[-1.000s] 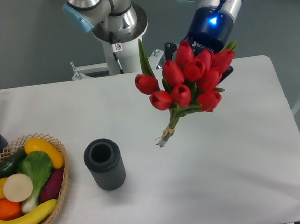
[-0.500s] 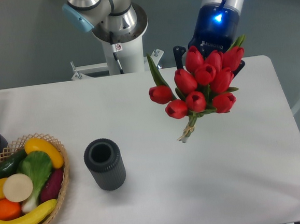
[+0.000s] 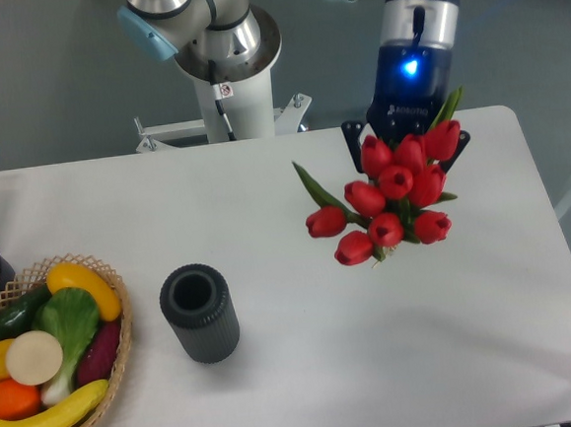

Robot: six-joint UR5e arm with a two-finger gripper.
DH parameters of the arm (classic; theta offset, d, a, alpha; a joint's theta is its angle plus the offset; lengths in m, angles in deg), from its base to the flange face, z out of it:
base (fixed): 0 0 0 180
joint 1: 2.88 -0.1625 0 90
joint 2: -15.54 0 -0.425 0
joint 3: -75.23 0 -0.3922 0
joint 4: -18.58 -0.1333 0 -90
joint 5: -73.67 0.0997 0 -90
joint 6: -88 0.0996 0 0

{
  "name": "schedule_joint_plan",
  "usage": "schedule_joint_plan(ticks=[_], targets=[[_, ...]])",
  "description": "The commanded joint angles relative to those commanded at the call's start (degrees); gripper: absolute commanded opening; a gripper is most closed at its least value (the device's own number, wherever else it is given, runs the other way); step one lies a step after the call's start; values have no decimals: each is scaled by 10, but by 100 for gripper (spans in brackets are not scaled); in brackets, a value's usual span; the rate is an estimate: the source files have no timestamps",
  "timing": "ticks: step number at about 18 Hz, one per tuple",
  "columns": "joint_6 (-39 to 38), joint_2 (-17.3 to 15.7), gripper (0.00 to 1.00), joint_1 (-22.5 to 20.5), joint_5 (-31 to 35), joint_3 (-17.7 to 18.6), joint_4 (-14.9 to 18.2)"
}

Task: Place the flowers on the table
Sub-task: 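Lower the tulip bouquet onto the table, laying it on its side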

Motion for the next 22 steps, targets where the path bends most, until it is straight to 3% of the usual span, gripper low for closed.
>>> schedule_joint_plan(ticks=[5,13,17,22], targets=[[63,25,38,50,134,6,32],[124,73,38,81,304,15,40],[154,110,38,113,373,11,67],[152,154,38,146,426,11,68]])
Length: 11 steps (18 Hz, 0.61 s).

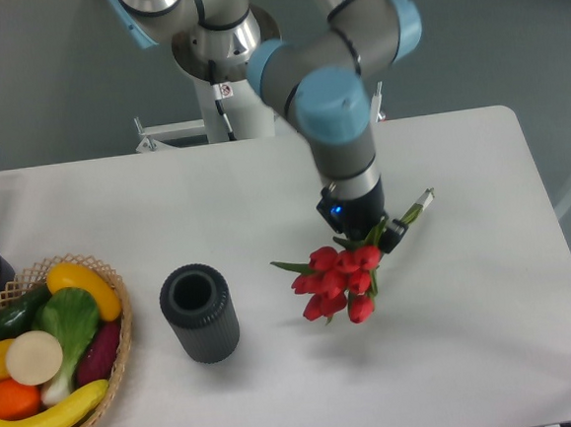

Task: Place the flowers on the table
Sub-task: 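Lower the tulip bouquet onto the table, laying it on its side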

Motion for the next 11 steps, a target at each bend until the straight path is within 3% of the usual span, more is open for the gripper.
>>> schedule_joint_plan(ticks=[11], targets=[[-13,58,43,12,1,-19,-4]])
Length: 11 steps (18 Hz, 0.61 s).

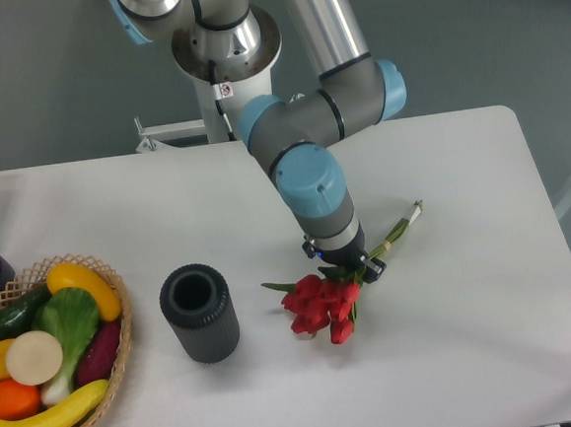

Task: Place the flowers on the table
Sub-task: 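Lower the tulip bouquet onto the table, laying it on its side, then open the gripper to release the tulip stems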

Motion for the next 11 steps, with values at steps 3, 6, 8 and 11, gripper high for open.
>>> schedule_joint_plan(ticks=[3,6,8,11], targets=[[1,-1,93,0,-2,0,-2],[1,-7,100,-1,-7,0,-5],[1,-11,100,0,-8,2,-8],[0,-53,100,-4,-49,-2,-9]])
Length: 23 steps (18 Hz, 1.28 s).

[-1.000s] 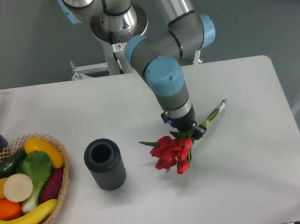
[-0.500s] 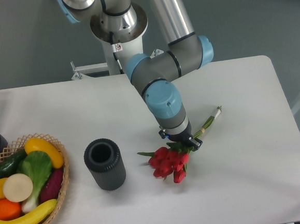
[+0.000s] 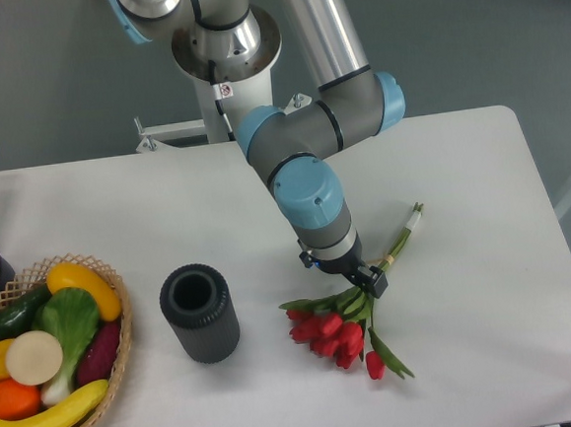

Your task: Place the flowers on the table

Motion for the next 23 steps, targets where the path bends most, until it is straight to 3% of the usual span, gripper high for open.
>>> schedule_joint_plan(ticks=[4,9,12,17,20,23], targets=[[-7,-47,100,-7,-58,-18,7],[-4,-78,100,-11,-135,-31,20],[23,-119,100,-52,-159,-30,95],[176,-166,100,-110,-163,-23,189],[261,-186,100,-152,-169,-21,228],[308,-195,100,-177,-160,-28,232]])
